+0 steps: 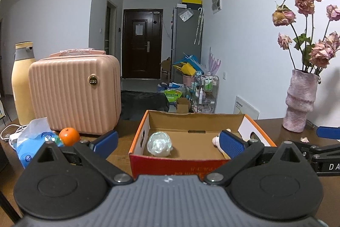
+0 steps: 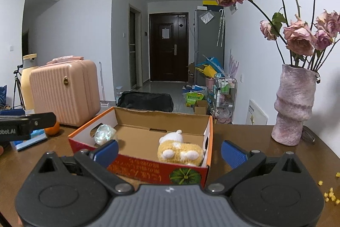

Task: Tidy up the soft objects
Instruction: 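Withdraw both tools from the box back toward the remaining soft items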

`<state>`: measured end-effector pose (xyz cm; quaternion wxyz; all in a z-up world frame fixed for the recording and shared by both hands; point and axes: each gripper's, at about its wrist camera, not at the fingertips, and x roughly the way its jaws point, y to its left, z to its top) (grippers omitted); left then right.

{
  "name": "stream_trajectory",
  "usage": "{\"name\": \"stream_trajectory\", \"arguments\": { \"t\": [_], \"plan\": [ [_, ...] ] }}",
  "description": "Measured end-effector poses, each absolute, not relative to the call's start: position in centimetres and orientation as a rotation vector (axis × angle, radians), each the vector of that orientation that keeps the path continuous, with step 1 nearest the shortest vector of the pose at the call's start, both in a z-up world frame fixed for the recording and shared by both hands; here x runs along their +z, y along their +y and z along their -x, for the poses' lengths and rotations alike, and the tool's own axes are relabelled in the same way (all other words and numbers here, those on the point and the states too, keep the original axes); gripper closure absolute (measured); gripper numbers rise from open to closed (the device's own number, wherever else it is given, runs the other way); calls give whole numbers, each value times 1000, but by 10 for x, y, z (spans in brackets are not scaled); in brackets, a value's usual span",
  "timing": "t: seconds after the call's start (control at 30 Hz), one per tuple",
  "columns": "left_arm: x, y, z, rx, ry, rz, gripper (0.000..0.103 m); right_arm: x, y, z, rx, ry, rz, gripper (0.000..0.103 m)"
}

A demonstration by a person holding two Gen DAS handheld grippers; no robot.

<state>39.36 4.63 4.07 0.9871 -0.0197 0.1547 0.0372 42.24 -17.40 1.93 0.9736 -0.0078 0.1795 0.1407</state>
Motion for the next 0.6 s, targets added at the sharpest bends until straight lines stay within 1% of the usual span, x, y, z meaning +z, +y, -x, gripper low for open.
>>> {"name": "stream_trajectory", "arguments": {
  "t": [0.6],
  "plan": [
    [37, 35, -325, 70, 339, 36, 0, 8, -181, -352, 287, 376, 30, 0]
  ]
}}
